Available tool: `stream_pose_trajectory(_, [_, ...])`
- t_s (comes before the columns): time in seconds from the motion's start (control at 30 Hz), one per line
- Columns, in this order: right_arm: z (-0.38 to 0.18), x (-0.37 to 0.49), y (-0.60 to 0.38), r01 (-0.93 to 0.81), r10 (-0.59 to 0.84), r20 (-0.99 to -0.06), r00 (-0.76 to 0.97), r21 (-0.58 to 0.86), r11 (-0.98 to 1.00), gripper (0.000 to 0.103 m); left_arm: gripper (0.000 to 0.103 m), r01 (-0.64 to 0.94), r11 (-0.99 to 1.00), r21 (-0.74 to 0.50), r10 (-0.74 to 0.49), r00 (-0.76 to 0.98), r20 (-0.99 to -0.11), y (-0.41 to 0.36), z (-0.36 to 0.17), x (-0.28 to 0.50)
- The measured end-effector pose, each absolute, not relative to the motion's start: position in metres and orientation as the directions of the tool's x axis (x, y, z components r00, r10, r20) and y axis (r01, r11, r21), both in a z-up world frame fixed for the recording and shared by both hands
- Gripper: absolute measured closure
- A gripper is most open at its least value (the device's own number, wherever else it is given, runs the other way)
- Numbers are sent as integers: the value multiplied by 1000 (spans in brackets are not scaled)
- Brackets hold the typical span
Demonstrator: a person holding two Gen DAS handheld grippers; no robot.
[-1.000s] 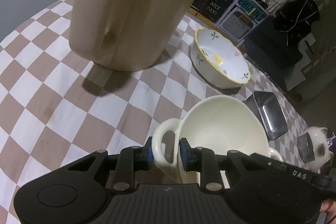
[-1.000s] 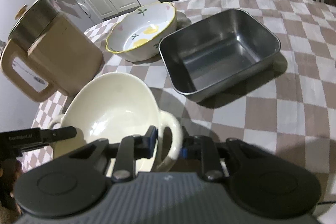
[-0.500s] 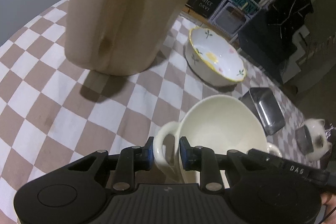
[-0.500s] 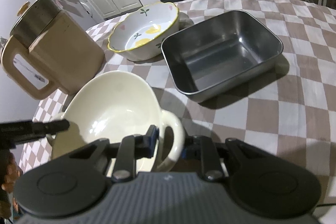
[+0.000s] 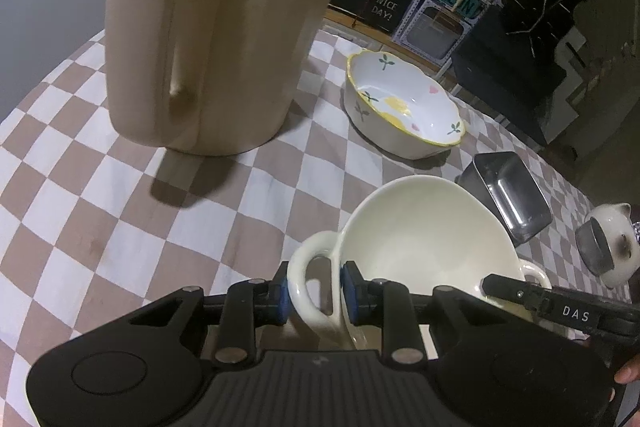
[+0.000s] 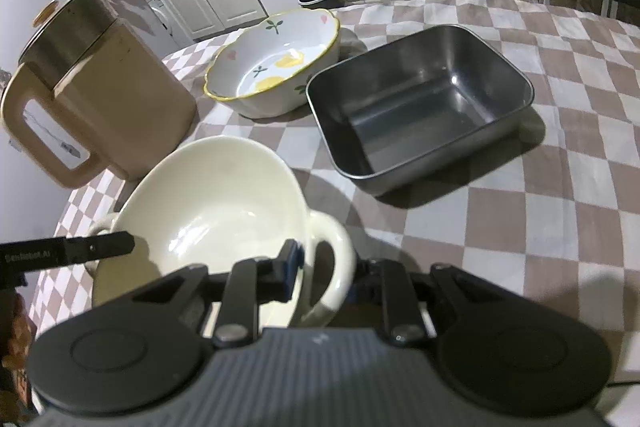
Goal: Organize plates and bowls
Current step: 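Carry the cream two-handled bowl with both tools toward the dark-rimmed plate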
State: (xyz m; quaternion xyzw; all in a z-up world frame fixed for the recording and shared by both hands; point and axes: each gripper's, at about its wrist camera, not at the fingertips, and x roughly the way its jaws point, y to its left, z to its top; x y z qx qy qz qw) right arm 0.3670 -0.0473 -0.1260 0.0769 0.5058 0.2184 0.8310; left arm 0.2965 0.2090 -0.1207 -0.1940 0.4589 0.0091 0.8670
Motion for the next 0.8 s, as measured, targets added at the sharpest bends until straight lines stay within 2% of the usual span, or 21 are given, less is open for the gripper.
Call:
stream_pose_trajectory(0.27, [-108, 358, -51, -349, 431, -788, 440, 291, 891, 76, 75, -163, 927, -338, -171, 618, -768, 203, -104, 288])
stream_pose_trajectory(0.8, [-41, 317, -89, -333, 466, -707, 532, 331, 883, 80, 76, -99, 929, -357, -187, 707, -682, 170, -39, 240])
